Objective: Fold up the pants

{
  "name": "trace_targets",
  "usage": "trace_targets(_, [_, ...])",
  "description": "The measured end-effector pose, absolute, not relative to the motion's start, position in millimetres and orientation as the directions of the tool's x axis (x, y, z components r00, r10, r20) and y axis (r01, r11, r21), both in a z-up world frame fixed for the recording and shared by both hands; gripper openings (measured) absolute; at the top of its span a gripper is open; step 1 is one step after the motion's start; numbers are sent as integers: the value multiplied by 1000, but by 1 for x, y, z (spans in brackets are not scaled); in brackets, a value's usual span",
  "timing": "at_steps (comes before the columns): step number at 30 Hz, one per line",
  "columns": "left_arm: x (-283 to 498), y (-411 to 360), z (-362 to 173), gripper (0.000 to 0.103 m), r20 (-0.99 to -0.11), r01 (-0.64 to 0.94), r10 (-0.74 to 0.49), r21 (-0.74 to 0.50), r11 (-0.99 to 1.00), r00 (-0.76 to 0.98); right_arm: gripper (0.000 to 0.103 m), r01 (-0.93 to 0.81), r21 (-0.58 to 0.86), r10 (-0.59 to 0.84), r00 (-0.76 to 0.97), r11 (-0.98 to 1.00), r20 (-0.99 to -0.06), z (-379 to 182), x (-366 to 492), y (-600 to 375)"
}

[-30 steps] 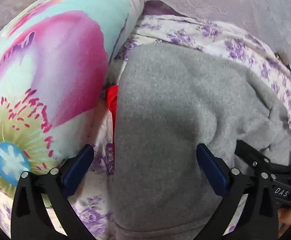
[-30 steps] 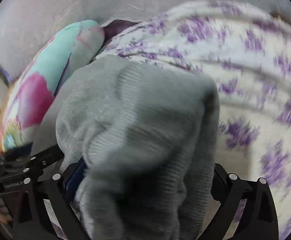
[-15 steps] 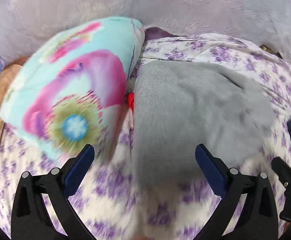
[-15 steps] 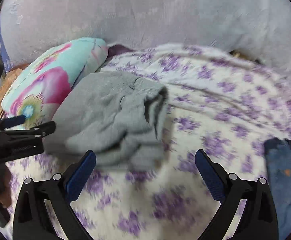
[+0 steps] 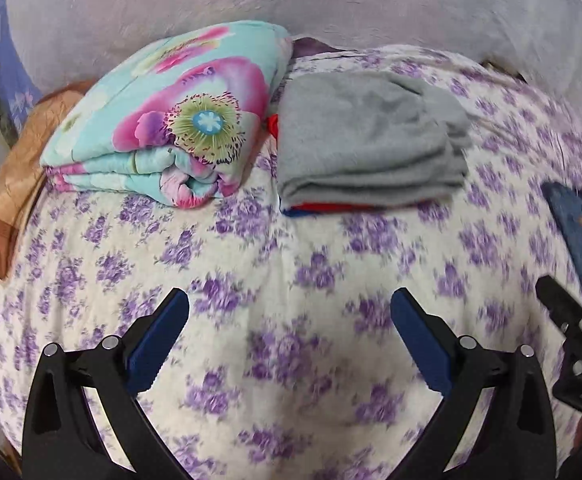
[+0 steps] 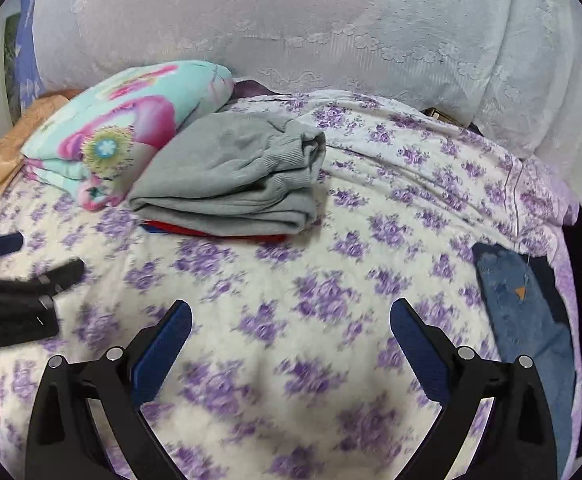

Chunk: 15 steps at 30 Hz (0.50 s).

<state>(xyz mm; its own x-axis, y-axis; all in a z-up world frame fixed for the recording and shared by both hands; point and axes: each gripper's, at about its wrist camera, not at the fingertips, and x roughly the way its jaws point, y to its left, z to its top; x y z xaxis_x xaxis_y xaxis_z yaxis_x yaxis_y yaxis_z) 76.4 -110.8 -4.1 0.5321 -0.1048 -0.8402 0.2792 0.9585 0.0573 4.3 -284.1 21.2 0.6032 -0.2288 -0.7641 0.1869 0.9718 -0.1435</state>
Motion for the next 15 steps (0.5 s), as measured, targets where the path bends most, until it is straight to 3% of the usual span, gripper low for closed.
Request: trace_targets(15, [27, -103, 27, 98, -821, 299, -104, 84, 951, 561, 100, 151, -148, -208, 560, 977, -802, 9, -42, -258])
